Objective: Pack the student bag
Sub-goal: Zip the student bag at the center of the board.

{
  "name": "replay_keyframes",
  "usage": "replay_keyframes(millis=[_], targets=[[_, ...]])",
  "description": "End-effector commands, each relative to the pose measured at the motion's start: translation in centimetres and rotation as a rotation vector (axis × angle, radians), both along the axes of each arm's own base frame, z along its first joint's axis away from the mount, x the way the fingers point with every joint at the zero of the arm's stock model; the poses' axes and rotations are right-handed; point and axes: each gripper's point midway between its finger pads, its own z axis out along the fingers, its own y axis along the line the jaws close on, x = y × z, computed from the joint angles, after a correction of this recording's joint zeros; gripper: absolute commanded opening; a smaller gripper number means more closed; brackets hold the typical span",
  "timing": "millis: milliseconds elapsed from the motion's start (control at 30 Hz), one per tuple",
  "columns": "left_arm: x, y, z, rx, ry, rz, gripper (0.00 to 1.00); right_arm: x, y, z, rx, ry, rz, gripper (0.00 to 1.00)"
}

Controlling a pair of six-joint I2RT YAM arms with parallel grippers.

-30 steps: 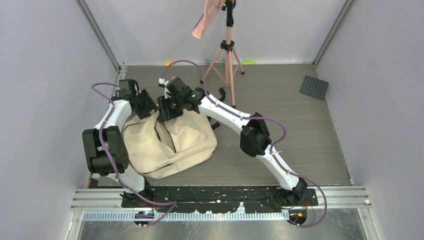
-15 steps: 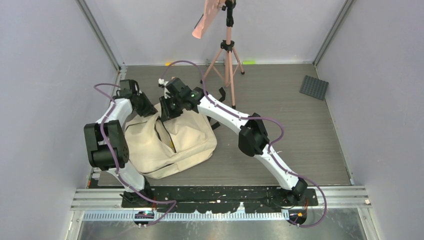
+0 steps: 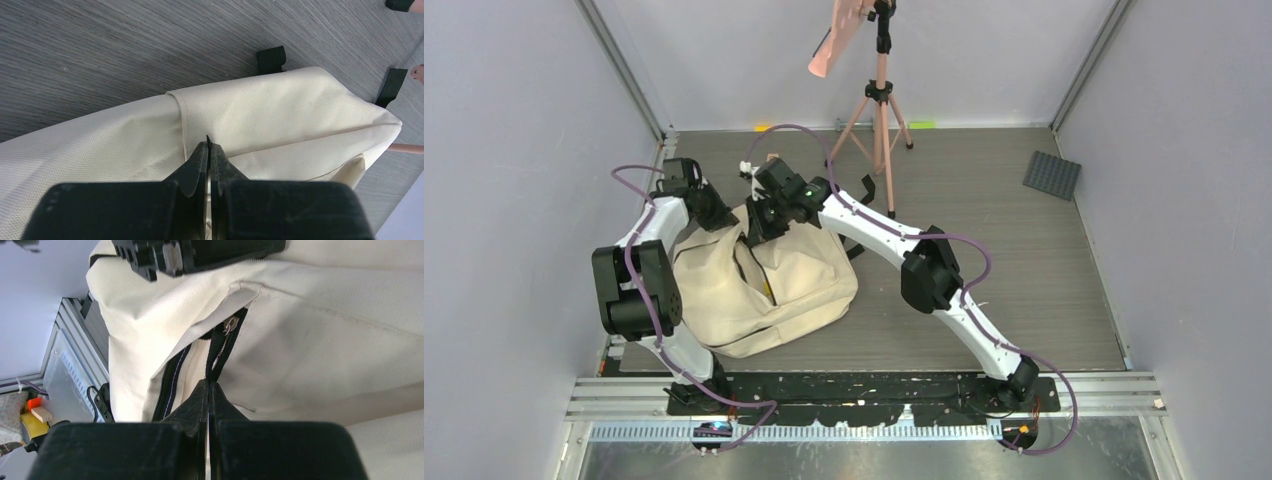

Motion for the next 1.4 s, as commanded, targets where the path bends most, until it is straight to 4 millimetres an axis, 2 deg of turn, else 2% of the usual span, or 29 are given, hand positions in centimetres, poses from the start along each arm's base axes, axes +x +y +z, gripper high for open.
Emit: replay_keyframes(millis=[0, 167, 333, 567, 667, 733, 800, 933, 1000, 1100, 1233, 1367], targets=[[2.9, 0.3, 3.1, 0.007, -0.141, 0.011, 0.00, -1.9, 0.0, 7.2, 0.114, -0.061, 0.027, 0.01], [3.2, 0.6, 2.9, 0.020, -0.144, 0.021, 0.00, -3.8, -1.0, 6.1, 0.073, -0.001, 0.041, 0.01], [3.4, 0.9, 2.6, 0.027, -0.142, 0.024, 0.00, -5.5, -1.6, 6.8, 0.073, 0.018, 0.064, 0.01], [3.9, 1.6, 2.4, 0.036, -0.145, 0.044, 0.00, -7.6, -2.7, 5.3, 0.033, 0.070, 0.093, 0.01], [4.2, 1.5, 2.8, 0.020, -0.159, 0.038, 0.00, -8.2, -2.7, 4.7, 0.019, 0.076, 0.111, 0.01], [4.5, 0.7, 4.1, -0.003, -0.201, -0.008, 0.00, -8.0, -2.6, 4.5, 0.015, 0.071, 0.099, 0.01], [4.3, -0.1, 6.0, -0.017, -0.253, -0.062, 0.09, -7.7, -2.3, 4.8, 0.024, 0.063, 0.091, 0.01], [2.6, -1.3, 8.9, -0.020, -0.329, -0.155, 0.38, -7.4, -2.0, 5.0, 0.032, 0.053, 0.083, 0.01], [1.5, -2.2, 9.9, -0.026, -0.370, -0.218, 0.48, -7.4, -2.0, 5.0, 0.033, 0.052, 0.085, 0.01], [-0.4, -3.2, 9.4, -0.024, -0.363, -0.333, 0.57, -7.5, -2.0, 5.0, 0.035, 0.052, 0.091, 0.01], [-2.5, -3.9, 7.7, -0.030, -0.302, -0.431, 0.60, -7.4, -2.1, 5.1, 0.035, 0.046, 0.091, 0.01], [-3.6, -3.5, 6.1, 0.002, -0.248, -0.464, 0.61, -7.4, -1.9, 5.2, 0.040, 0.046, 0.091, 0.01]])
